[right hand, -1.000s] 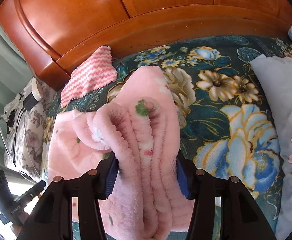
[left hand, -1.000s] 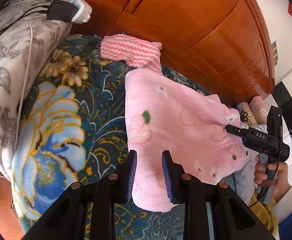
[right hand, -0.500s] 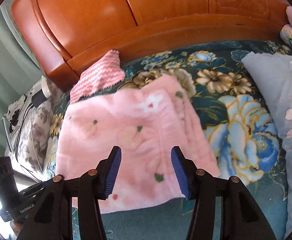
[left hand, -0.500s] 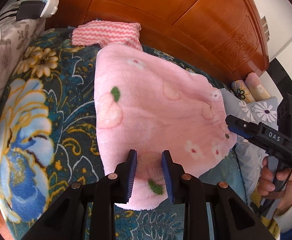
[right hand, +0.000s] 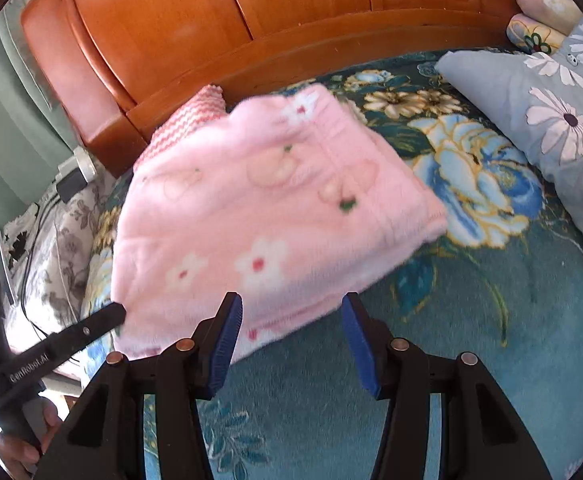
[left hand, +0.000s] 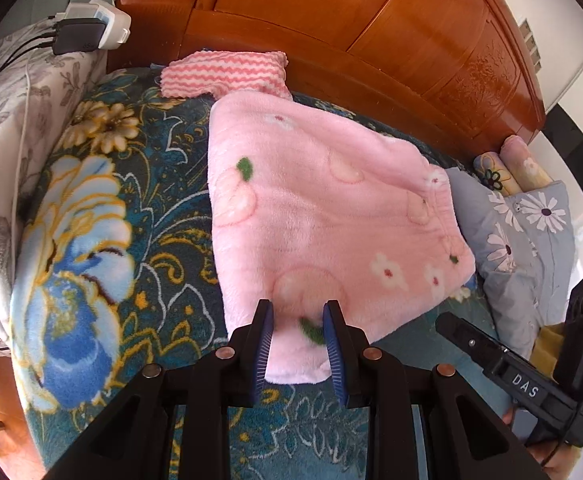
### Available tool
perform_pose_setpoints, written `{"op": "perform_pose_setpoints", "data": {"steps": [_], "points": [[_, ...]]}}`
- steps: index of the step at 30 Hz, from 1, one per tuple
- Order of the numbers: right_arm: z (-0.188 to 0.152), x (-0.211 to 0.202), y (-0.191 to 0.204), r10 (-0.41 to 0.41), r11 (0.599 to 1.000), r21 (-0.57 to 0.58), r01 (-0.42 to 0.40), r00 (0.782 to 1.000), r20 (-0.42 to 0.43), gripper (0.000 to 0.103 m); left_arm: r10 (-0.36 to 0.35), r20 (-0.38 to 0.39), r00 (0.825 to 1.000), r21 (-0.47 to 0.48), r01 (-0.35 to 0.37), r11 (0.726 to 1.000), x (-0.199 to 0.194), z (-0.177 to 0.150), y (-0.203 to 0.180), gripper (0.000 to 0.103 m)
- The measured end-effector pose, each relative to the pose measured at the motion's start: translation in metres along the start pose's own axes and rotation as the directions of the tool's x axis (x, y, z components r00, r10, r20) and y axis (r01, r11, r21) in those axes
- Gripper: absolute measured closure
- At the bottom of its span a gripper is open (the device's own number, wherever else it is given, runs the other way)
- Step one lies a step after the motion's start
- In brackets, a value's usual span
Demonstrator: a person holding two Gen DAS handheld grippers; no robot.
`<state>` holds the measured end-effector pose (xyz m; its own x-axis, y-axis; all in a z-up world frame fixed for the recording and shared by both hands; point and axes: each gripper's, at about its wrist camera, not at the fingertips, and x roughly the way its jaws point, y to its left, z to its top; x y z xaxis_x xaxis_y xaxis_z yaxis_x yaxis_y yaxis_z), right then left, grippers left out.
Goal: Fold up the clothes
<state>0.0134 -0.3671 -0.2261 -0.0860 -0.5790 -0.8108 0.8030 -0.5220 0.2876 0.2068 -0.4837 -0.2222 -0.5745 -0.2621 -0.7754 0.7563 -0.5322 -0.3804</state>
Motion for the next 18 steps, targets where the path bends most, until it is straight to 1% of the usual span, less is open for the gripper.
{"op": "perform_pose_setpoints", "data": {"steps": [1,3,4,5,6,8,9,11,13,16,18], "points": [[-0.010,0.001,0.001,-0.014,1.000,0.003,0.014,1.000,-0.016,0.050,0.026,-0.001,1.000,0.018,-0.026,1.000,-0.002,-0.005,-0.001,0.070],[-0.025,0.001,-0.002,-0.041,0.998,0.045,0.043,0.998,-0.037,0.050,0.074,0.005,0.997,0.050,-0.074,0.996,-0.004,-0.015,-0.003,0.060],[-0.032,0.002,-0.004,-0.044,0.997,0.065,0.047,0.998,-0.045,0.048,0.087,-0.006,0.996,0.054,-0.086,0.995,-0.003,-0.019,-0.002,0.059],[-0.037,0.002,-0.005,-0.052,0.995,0.080,0.055,0.998,-0.044,0.046,0.091,-0.022,0.996,0.041,-0.090,0.995,-0.003,-0.020,0.002,0.056],[-0.042,0.002,-0.006,-0.060,0.993,0.096,0.064,0.997,-0.044,0.040,0.096,-0.025,0.995,0.029,-0.095,0.995,-0.003,-0.019,0.006,0.050],[-0.050,0.005,-0.006,-0.068,0.991,0.115,0.073,0.997,-0.046,0.036,0.118,-0.010,0.993,0.032,-0.117,0.993,-0.004,-0.018,0.011,0.041],[-0.053,0.007,-0.005,-0.069,0.990,0.117,0.075,0.996,-0.055,0.033,0.141,0.003,0.990,0.064,-0.141,0.988,-0.005,-0.017,0.009,0.039],[-0.054,0.008,-0.001,-0.078,0.991,0.106,0.084,0.995,-0.061,0.031,0.184,0.024,0.983,0.128,-0.185,0.974,-0.008,-0.017,0.003,0.037],[-0.055,0.007,0.005,-0.086,0.992,0.089,0.090,0.995,-0.055,0.030,0.189,0.034,0.981,0.149,-0.192,0.970,-0.011,-0.019,0.000,0.035],[-0.055,0.003,0.014,-0.108,0.991,0.073,0.111,0.993,-0.037,0.029,0.173,0.014,0.985,0.133,-0.173,0.976,-0.014,-0.022,-0.001,0.029],[-0.056,-0.001,0.019,-0.110,0.991,0.080,0.112,0.994,-0.030,0.028,0.165,0.000,0.986,0.119,-0.164,0.979,-0.016,-0.022,-0.002,0.024]]}}
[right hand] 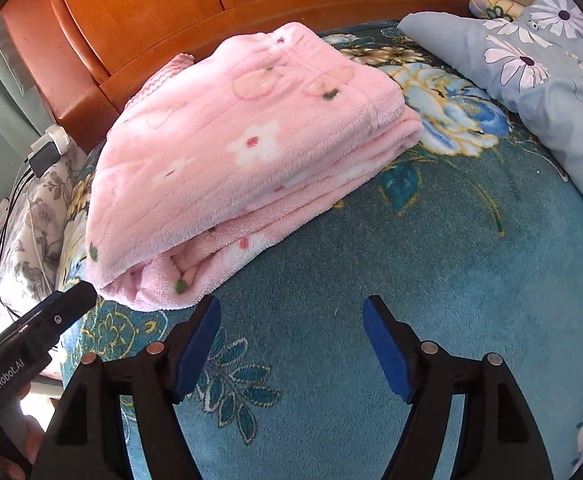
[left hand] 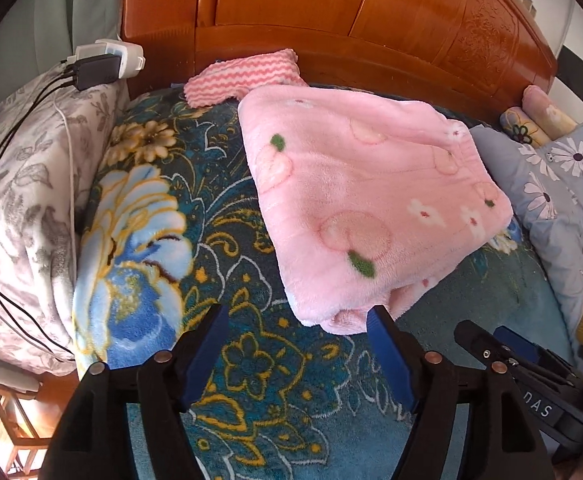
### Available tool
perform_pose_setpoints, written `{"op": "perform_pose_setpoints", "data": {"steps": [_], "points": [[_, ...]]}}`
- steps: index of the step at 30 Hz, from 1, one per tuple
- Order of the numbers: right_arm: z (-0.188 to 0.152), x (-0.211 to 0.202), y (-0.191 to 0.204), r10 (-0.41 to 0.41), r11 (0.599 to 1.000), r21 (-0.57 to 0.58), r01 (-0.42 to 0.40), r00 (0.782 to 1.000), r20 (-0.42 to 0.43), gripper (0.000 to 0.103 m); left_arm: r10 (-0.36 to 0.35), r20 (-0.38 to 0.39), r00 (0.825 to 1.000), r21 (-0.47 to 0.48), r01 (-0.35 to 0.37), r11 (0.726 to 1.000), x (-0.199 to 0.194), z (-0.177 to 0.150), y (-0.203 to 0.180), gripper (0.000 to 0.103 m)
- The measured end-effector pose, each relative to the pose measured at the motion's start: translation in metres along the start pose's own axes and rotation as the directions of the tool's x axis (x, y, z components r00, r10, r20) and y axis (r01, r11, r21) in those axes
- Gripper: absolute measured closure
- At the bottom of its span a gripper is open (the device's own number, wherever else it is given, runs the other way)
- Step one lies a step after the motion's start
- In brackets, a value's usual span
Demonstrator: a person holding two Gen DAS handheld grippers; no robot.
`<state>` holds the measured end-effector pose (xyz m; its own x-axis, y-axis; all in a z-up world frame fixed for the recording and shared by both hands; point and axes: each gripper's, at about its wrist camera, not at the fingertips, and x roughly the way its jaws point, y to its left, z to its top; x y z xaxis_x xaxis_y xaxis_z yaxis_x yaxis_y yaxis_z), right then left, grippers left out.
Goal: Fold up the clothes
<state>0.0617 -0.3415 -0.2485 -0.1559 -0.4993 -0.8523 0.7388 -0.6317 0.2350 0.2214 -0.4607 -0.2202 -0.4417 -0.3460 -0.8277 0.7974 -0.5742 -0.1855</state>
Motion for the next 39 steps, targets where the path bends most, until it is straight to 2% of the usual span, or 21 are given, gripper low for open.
{"op": "perform_pose_setpoints", "data": {"steps": [6,9,11,12,13,15,25,29,32,39], "points": [[-0.003,-0.018,0.013,-0.001,1.000,-0.003,0.001,1.000,0.028,0.028,-0.017,0.003,1.000,-0.024,0.017,1.000,-0.020,-0.002,-0.008,0.009],[-0.008,-0.031,0.020,-0.009,1.000,0.004,0.009,0.999,0.045,0.027,0.009,0.020,1.000,-0.017,-0.008,1.000,-0.031,-0.007,-0.014,0.005],[-0.010,-0.037,0.016,-0.029,0.999,0.036,0.028,0.998,0.048,0.015,0.022,0.035,0.999,-0.024,-0.021,0.999,-0.038,-0.009,-0.015,0.000],[-0.011,-0.040,0.012,-0.029,0.998,0.056,0.026,0.998,0.051,0.008,0.026,0.043,0.999,-0.026,-0.025,0.999,-0.042,-0.010,-0.016,0.000],[-0.013,-0.043,0.008,-0.029,0.997,0.076,0.025,0.998,0.054,0.006,0.030,0.048,0.998,-0.022,-0.029,0.999,-0.045,-0.011,-0.018,0.000],[-0.016,-0.049,0.000,-0.031,0.994,0.111,0.024,0.998,0.060,0.006,0.040,0.056,0.998,-0.009,-0.039,0.999,-0.050,-0.013,-0.023,0.000],[-0.029,-0.072,-0.010,-0.113,0.987,0.128,0.102,0.990,0.082,0.005,0.087,0.076,0.993,0.062,-0.092,0.994,-0.064,-0.022,-0.047,0.000],[-0.031,-0.073,-0.014,-0.136,0.984,0.129,0.126,0.988,0.075,0.005,0.086,0.050,0.995,0.080,-0.090,0.993,-0.060,-0.022,-0.051,0.000],[-0.029,-0.072,-0.016,-0.160,0.982,0.112,0.152,0.985,0.067,0.005,0.083,0.018,0.996,0.078,-0.084,0.993,-0.053,-0.020,-0.054,0.000],[-0.014,-0.067,-0.023,-0.199,0.976,0.099,0.192,0.978,0.062,0.005,0.066,0.008,0.998,0.021,-0.067,0.998,-0.040,-0.012,-0.058,0.000]]}}
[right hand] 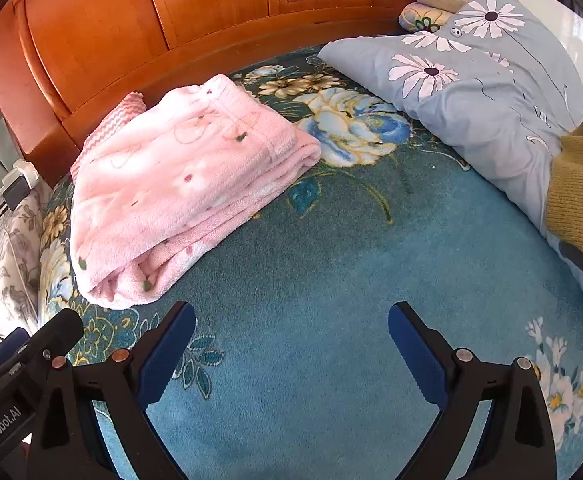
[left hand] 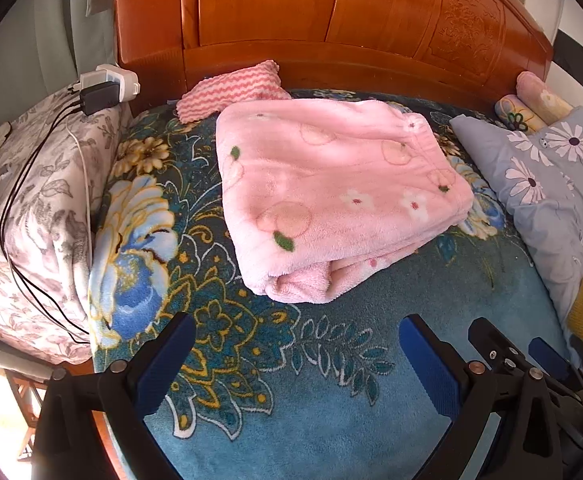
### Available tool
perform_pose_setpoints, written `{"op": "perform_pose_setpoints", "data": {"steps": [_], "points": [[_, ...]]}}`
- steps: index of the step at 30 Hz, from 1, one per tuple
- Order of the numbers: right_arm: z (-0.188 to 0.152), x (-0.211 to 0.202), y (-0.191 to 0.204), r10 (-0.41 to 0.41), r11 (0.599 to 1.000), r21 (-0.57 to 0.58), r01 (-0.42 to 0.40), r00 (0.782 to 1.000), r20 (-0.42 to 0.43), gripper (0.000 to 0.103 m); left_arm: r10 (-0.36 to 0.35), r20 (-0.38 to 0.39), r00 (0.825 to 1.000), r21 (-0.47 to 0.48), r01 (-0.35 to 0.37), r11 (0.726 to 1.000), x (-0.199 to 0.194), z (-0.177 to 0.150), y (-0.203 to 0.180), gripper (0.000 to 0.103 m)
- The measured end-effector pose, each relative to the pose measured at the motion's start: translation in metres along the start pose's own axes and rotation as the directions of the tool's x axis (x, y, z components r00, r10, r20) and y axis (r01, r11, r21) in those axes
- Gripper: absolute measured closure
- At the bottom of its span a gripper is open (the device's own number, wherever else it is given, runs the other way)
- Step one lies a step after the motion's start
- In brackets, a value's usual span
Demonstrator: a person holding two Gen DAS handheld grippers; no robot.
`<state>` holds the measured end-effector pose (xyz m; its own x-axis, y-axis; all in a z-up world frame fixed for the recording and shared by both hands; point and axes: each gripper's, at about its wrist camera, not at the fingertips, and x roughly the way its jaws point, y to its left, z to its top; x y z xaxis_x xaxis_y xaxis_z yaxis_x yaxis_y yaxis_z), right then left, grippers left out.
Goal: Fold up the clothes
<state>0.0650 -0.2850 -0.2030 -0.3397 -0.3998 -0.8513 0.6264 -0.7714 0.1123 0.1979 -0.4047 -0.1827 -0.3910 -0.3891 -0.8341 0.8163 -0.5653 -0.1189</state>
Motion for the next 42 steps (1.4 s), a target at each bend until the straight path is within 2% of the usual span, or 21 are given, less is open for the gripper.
{"op": "perform_pose_setpoints", "data": {"steps": [5,11,17,42], "points": [[0.012,0.007,0.000,-0.031,0.999,-0.021,0.031,1.000,0.004,0.005,-0.012,-0.005,1.000,-0.043,0.011,0.999,0.013,0.006,0.000,0.000],[0.022,0.018,0.004,-0.043,0.998,-0.045,0.043,0.999,-0.004,0.005,0.029,0.017,0.999,-0.028,-0.029,0.999,0.025,0.013,-0.001,0.000],[0.024,0.027,0.009,-0.032,0.998,-0.050,0.032,0.999,-0.013,0.005,0.045,-0.014,0.999,-0.052,-0.046,0.998,0.034,0.014,0.006,0.000],[0.024,0.027,0.010,-0.038,0.999,-0.032,0.038,0.999,-0.023,0.005,0.051,0.006,0.999,-0.045,-0.051,0.998,0.031,0.014,0.006,0.001]]}}
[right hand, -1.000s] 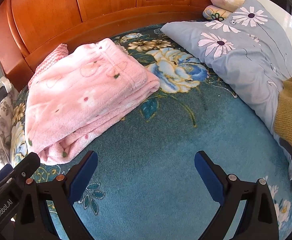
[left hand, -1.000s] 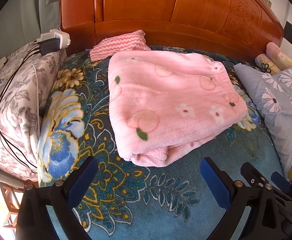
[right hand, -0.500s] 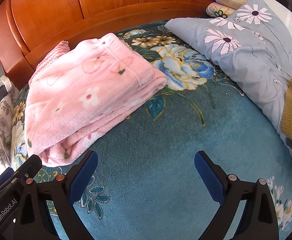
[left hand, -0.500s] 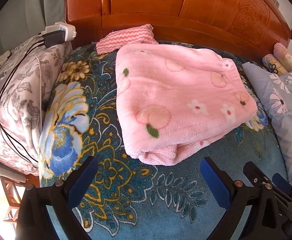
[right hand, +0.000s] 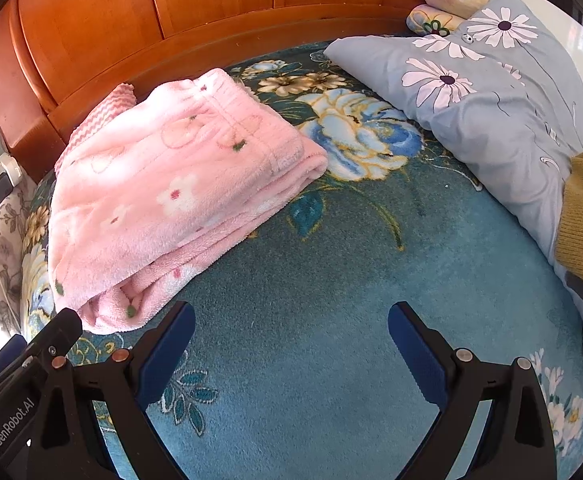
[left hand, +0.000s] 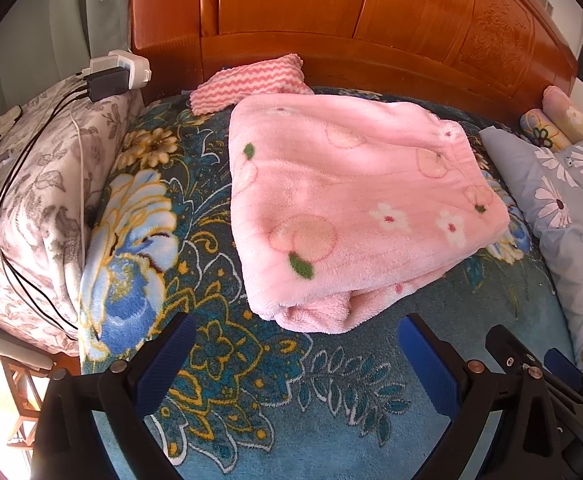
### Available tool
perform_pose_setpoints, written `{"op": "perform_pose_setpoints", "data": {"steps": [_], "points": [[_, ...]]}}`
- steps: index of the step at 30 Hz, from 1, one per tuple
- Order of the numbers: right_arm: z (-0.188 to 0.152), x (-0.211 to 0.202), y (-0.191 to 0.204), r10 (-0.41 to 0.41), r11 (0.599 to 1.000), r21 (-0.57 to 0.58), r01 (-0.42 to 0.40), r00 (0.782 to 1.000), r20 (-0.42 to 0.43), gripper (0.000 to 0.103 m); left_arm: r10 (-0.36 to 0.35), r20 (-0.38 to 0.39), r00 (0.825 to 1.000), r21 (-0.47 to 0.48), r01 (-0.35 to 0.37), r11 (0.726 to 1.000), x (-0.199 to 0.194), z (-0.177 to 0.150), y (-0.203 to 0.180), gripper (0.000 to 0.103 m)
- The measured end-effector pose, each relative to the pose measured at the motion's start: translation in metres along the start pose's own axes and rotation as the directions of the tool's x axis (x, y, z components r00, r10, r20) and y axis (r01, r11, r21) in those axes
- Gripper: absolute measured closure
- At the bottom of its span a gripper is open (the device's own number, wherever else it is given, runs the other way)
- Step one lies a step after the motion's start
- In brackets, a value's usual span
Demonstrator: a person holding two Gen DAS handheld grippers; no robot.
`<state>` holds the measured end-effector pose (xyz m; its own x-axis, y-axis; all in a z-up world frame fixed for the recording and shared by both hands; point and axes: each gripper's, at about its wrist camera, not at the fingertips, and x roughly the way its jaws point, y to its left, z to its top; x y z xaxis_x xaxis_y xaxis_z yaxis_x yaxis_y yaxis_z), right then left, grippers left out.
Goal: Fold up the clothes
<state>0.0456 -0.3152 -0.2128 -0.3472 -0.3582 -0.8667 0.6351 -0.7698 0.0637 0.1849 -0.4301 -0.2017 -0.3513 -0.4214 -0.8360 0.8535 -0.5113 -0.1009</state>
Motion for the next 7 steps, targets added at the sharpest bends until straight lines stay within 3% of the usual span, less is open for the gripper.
{"op": "perform_pose_setpoints", "data": {"steps": [7], "points": [[0.0000,-0.0019,-0.0001,0.000,1.000,0.002,0.000,1.000,0.004,0.005,0.009,0.023,1.000,0.009,-0.009,1.000,-0.0047,0.0004,-0.0017,0.001]]}}
